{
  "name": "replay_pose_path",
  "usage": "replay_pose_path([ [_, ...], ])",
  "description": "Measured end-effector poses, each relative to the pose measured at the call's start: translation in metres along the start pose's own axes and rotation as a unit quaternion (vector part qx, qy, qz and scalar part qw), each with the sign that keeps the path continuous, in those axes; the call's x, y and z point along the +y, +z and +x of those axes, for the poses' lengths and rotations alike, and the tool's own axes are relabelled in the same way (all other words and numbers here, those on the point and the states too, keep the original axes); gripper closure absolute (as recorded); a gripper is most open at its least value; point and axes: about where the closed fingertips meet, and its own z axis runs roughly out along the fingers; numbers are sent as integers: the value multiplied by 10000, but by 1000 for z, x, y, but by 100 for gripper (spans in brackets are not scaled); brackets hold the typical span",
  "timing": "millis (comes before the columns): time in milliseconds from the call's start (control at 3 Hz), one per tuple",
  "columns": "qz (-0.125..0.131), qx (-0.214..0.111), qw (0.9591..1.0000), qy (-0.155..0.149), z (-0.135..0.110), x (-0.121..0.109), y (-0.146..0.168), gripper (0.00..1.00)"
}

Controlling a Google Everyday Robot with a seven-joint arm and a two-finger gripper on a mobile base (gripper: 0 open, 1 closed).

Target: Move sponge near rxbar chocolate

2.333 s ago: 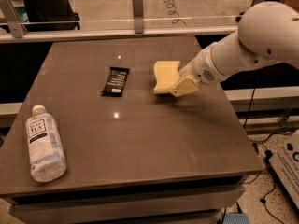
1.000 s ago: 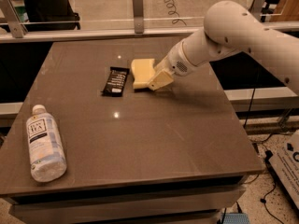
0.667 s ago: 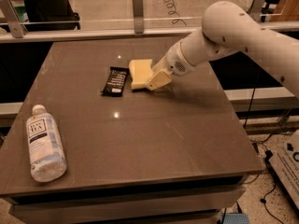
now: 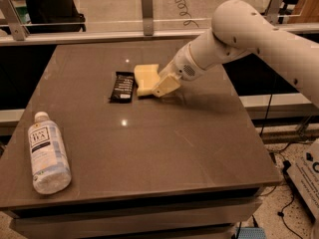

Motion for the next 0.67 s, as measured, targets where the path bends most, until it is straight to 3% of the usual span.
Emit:
replay_pose_path([
  [667, -60, -4, 10000, -20, -1, 2, -1, 13],
])
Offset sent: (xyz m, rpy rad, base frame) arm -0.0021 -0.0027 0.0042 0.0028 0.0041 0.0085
